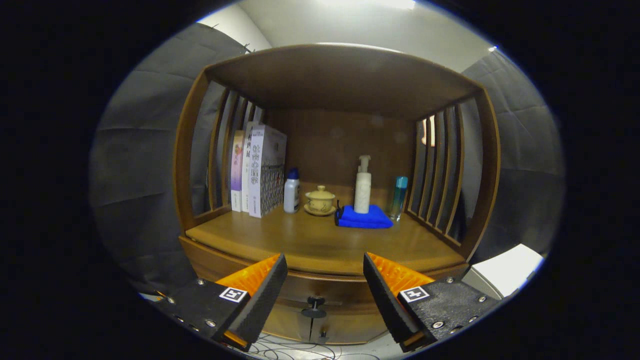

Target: Pull open the drawer, take out the items inside it, and place them on the countertop above the cabinet.

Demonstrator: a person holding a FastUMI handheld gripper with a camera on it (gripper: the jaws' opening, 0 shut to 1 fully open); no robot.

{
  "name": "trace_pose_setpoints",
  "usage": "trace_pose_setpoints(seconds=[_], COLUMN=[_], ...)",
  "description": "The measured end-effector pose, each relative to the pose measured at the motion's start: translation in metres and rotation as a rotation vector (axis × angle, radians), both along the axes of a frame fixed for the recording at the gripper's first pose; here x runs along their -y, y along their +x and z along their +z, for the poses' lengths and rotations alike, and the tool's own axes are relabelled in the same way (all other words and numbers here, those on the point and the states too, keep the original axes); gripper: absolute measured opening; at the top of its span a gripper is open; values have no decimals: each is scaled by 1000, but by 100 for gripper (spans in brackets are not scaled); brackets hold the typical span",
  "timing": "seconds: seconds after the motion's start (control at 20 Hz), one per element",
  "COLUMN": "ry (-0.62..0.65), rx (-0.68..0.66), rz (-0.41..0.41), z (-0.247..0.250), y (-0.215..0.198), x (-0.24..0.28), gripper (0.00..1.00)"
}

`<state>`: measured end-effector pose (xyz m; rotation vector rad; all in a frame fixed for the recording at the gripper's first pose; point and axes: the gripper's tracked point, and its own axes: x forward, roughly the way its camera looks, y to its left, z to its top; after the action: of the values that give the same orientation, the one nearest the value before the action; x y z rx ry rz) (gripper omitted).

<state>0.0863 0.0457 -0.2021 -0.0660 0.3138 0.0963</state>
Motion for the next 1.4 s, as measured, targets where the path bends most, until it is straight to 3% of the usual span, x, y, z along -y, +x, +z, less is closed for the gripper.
trace_pose_setpoints(seconds=[0.35, 0.8, 1.05, 1.35, 1.4], ry=[-29, 29, 46, 111, 119], rx=[-98, -109, -120, -123, -127], rz=[-47, -72, -91, -108, -92], z=[-62, -101, -122, -129, -129], y=[-7, -9, -5, -3, -1], x=[4, -2, 4, -1, -6], gripper=[95, 94, 88, 74, 67])
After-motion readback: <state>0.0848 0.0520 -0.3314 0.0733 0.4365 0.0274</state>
